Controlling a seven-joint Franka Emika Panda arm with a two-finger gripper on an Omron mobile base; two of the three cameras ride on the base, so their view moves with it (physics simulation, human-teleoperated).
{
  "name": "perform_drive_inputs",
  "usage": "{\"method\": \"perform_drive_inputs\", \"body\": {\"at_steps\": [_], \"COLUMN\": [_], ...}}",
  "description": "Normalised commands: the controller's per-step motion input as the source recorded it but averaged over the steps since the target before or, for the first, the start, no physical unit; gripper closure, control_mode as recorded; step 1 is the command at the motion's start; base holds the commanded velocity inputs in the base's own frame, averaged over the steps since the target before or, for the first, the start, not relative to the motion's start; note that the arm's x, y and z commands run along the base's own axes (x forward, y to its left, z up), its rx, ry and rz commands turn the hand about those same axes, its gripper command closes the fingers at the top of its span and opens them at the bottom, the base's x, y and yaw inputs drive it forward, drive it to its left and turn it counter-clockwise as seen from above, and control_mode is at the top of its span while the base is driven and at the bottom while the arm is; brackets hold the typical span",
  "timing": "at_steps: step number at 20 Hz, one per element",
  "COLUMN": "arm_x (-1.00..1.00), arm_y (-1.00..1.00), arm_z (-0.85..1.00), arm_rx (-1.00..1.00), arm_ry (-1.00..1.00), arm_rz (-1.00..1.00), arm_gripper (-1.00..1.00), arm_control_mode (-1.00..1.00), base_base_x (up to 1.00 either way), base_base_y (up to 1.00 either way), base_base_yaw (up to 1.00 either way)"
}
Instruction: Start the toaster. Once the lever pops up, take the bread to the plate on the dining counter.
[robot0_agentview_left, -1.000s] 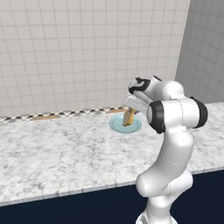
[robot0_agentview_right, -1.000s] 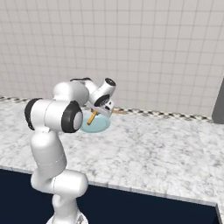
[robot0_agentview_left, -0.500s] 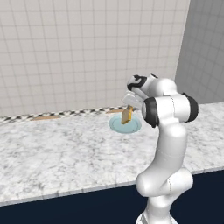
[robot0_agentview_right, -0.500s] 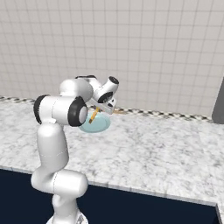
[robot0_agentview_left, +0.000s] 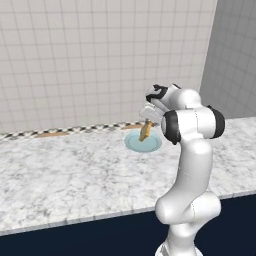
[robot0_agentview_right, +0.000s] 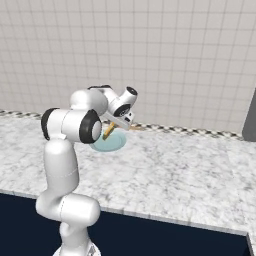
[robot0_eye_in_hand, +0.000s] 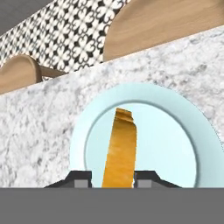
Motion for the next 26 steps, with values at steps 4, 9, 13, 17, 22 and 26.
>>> {"method": "perform_drive_inputs", "body": {"at_steps": [4,9,13,17,22,26], "arm_x": [-0.18,-0.29,-0.36,-0.26,-0.40,-0.92], "arm_y": [-0.19,-0.25,-0.25,-0.03,0.06,0.16], "arm_z": [0.00,0.02,0.17,0.35,0.33,0.11], "arm_rx": [-0.02,-0.01,0.00,-0.06,-0.13,-0.18], "arm_ry": [0.00,0.00,0.01,0.10,0.17,0.13], "arm_rz": [0.00,0.00,0.00,-0.02,-0.01,0.01], "arm_gripper": [-1.00,-1.00,-1.00,-1.00,-1.00,-1.00], "arm_control_mode": [-1.00,-1.00,-1.00,-1.00,-1.00,-1.00], "base_base_x": [0.00,0.00,0.00,0.00,0.00,0.00], "base_base_y": [0.00,0.00,0.00,0.00,0.00,0.00], "base_base_yaw": [0.00,0.00,0.00,0.00,0.00,0.00]}}
